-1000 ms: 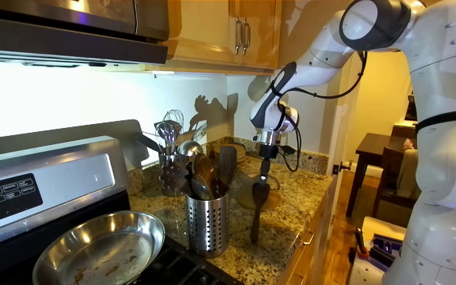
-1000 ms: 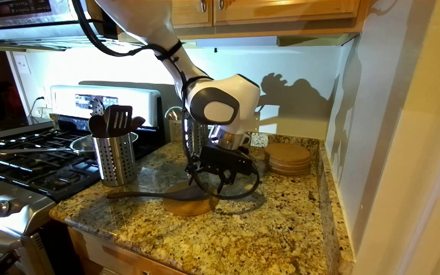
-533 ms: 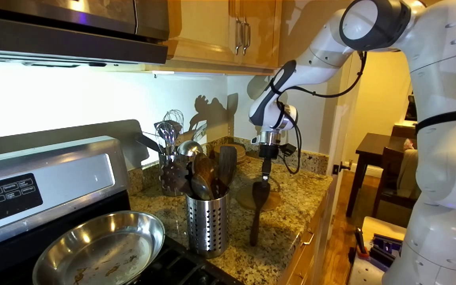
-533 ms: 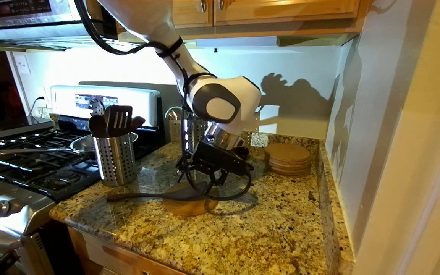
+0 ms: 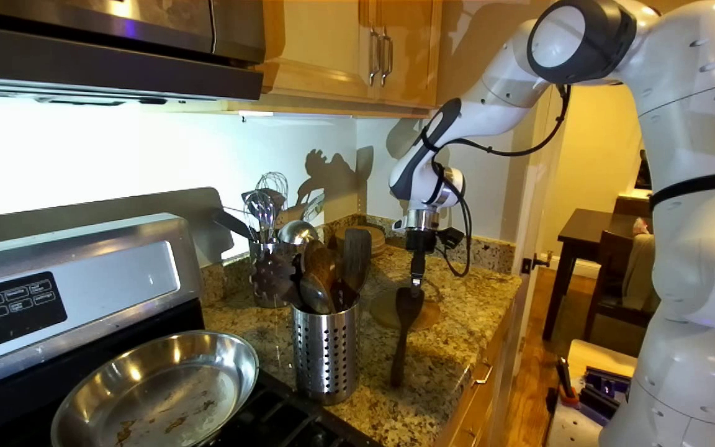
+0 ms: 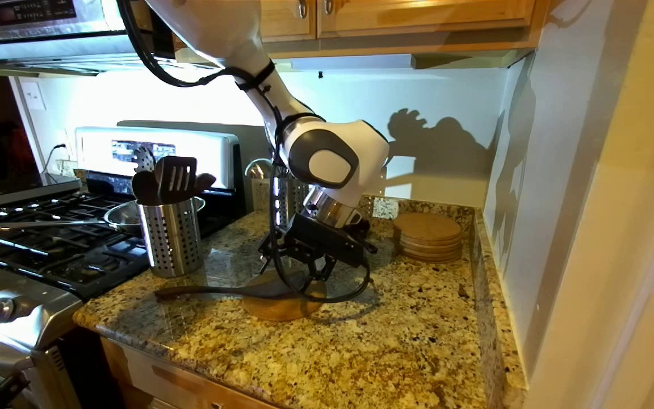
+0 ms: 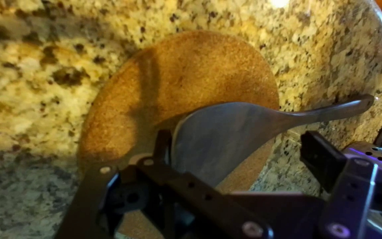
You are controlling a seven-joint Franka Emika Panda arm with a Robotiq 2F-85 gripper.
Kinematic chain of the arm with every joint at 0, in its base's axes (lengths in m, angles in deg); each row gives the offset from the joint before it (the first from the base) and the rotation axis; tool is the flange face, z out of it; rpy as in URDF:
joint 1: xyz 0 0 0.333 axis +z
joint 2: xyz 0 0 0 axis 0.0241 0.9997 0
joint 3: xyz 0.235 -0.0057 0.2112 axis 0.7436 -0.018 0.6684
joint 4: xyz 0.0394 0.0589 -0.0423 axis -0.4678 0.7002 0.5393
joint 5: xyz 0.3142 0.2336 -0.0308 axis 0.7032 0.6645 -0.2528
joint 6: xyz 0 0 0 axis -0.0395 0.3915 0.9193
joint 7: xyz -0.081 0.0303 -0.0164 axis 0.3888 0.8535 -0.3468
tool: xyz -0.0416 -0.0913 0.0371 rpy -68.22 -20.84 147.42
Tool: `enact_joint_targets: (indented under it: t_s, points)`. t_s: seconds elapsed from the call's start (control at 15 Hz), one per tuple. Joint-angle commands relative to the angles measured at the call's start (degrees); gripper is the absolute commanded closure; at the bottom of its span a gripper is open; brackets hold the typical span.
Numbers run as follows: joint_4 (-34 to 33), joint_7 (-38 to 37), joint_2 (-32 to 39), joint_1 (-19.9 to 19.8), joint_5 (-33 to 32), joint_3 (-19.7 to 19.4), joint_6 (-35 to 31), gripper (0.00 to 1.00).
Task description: Take the spatula from the counter and put it in the utensil holder
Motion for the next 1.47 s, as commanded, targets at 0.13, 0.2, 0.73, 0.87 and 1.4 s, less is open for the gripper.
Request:
enact_joint_targets:
  t_s: [0.13,0.2,0.73,0.87,1.4]
  points:
    - [-1.3,1.5,1.3,-1.1,2.7,0.6,-0.3,0.27]
    - [-1.4,1.6,1.4,-1.2,3.0,0.6,-0.4,0.28]
    - [-2.3,2.1,1.7,-1.9,5.7,0.3,-0.4,0.78]
    - [-2.3,2.2,1.7,-2.3,6.2,0.2,-0.5,0.89]
    - [-2.6,2.3,1.9,-4.4,10.2,-0.8,0.4,0.89]
